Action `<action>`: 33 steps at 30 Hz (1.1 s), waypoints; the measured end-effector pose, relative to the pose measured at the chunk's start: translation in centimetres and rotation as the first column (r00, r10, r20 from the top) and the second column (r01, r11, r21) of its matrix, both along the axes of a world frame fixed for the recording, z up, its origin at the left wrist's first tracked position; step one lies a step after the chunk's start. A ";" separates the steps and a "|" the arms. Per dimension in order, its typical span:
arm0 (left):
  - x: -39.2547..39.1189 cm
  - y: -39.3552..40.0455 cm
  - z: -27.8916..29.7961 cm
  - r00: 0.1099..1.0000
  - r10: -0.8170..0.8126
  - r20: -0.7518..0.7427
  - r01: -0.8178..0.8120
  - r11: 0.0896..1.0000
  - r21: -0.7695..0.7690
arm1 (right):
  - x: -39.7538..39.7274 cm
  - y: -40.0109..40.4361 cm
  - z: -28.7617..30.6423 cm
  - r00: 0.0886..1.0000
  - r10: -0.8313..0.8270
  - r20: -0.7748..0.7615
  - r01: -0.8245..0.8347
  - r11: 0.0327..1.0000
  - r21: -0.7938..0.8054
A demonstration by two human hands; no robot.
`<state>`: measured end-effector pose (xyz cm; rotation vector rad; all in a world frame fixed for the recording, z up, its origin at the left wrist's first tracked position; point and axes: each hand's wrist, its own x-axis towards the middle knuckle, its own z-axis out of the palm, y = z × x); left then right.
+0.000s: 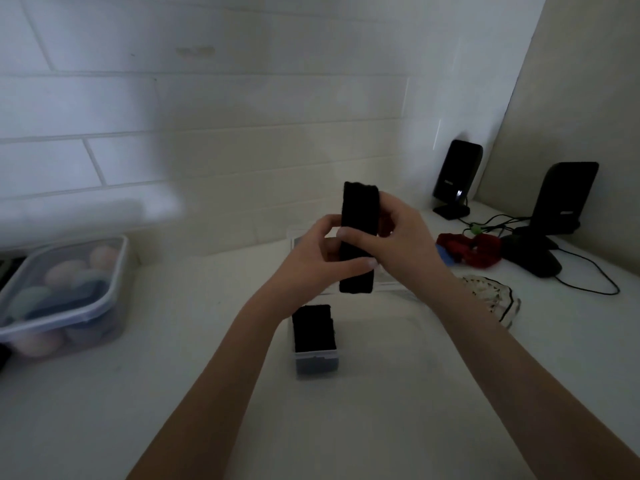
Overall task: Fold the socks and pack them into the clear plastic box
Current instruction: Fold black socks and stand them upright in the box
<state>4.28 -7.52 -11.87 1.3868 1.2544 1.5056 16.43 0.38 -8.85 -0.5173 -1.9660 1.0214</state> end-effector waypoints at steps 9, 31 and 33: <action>0.2 -0.3 0.3 0.997 -0.022 0.080 0.016 0.997 0.074 | 0.4 0.6 0.0 0.997 0.075 0.019 -0.060 0.901 -0.430; 0.5 -0.9 0.5 0.988 -0.157 0.011 0.157 0.978 -0.136 | 1.9 0.9 0.6 0.964 0.141 -0.224 -0.234 0.851 -0.470; 0.5 -0.7 0.5 0.996 -0.087 0.006 0.087 0.992 -0.090 | 2.0 1.1 0.8 0.966 0.170 -0.193 -0.240 0.870 -0.431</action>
